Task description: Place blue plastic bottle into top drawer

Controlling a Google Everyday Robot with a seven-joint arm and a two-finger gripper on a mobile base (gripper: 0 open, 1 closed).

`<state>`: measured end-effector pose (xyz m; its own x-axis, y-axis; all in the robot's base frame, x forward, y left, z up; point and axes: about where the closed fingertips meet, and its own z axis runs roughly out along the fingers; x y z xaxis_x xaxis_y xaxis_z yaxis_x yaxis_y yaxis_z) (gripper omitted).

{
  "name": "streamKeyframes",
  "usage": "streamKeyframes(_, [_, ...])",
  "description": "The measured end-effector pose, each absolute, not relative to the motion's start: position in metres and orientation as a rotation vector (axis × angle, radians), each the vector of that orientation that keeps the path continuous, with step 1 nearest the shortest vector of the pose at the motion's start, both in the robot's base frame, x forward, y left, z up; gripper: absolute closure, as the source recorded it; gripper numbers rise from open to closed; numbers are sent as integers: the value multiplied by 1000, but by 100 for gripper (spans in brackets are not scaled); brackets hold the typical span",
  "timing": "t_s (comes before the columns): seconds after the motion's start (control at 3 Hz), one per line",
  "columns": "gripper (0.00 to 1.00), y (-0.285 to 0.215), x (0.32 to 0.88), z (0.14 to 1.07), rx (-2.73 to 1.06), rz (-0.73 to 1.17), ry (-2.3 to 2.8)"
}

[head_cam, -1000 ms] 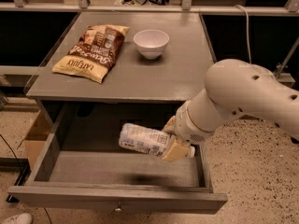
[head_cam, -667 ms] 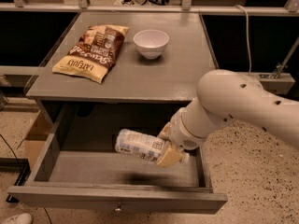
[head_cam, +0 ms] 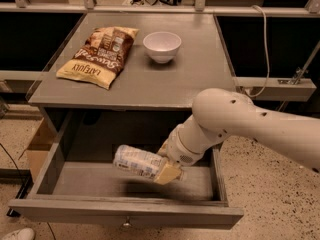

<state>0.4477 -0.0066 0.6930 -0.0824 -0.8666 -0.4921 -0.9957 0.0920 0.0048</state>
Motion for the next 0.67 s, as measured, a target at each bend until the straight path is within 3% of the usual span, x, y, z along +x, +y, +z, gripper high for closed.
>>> streamKeyframes(0.67, [100, 17, 452, 655, -1859, 507, 2032])
